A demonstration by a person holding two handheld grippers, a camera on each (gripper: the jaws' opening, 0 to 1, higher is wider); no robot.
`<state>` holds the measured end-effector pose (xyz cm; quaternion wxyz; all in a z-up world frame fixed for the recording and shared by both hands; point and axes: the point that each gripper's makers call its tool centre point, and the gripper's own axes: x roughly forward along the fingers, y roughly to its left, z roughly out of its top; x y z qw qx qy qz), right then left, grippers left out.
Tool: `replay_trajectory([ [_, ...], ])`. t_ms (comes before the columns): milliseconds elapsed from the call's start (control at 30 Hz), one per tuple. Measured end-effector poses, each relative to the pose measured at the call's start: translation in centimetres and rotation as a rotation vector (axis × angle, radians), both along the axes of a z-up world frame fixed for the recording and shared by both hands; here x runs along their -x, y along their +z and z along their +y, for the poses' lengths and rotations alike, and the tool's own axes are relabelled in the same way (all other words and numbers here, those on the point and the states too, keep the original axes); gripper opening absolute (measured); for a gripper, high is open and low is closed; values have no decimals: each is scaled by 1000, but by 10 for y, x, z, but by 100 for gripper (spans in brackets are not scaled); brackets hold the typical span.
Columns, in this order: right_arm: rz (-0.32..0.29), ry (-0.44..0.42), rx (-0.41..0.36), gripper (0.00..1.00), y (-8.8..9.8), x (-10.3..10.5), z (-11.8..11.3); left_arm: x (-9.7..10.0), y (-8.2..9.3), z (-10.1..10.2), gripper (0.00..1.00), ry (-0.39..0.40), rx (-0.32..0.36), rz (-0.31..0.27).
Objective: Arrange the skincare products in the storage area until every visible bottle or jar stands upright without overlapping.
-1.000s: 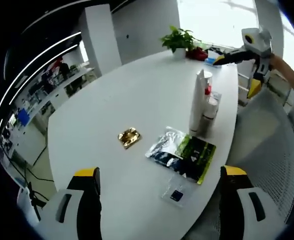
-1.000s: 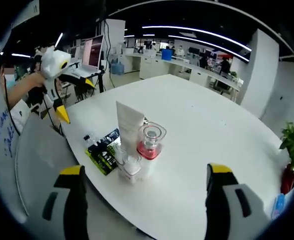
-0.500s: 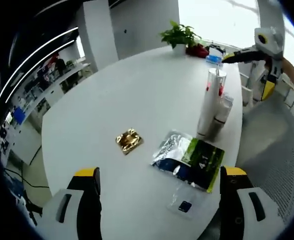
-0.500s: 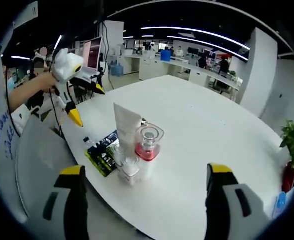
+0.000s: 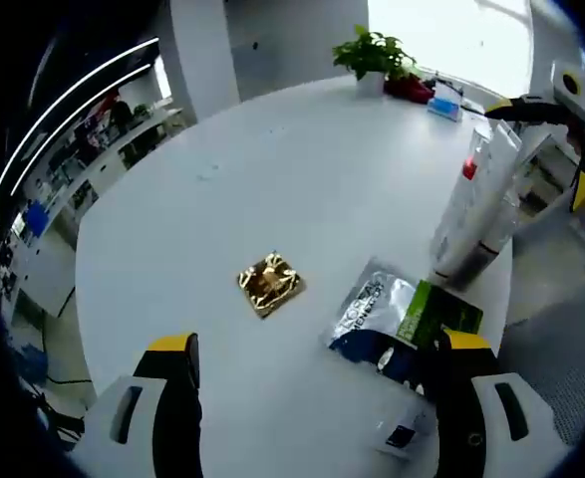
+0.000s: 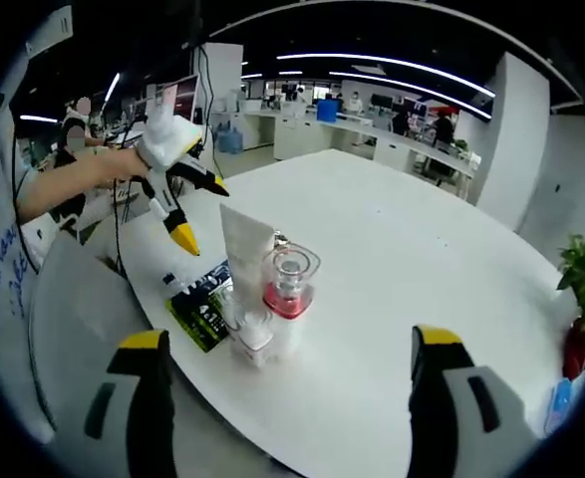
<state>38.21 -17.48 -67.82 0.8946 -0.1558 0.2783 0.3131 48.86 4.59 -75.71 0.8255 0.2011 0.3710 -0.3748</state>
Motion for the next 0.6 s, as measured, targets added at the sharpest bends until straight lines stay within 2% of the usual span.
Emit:
replay_trajectory([
  [233, -2, -1, -4, 100, 0, -1, -1, -14, -22, -2, 97, 17, -21, 37],
  [600, 19, 11, -4, 100, -6, -1, 0, -24, -41, -15, 97, 7, -33, 96],
])
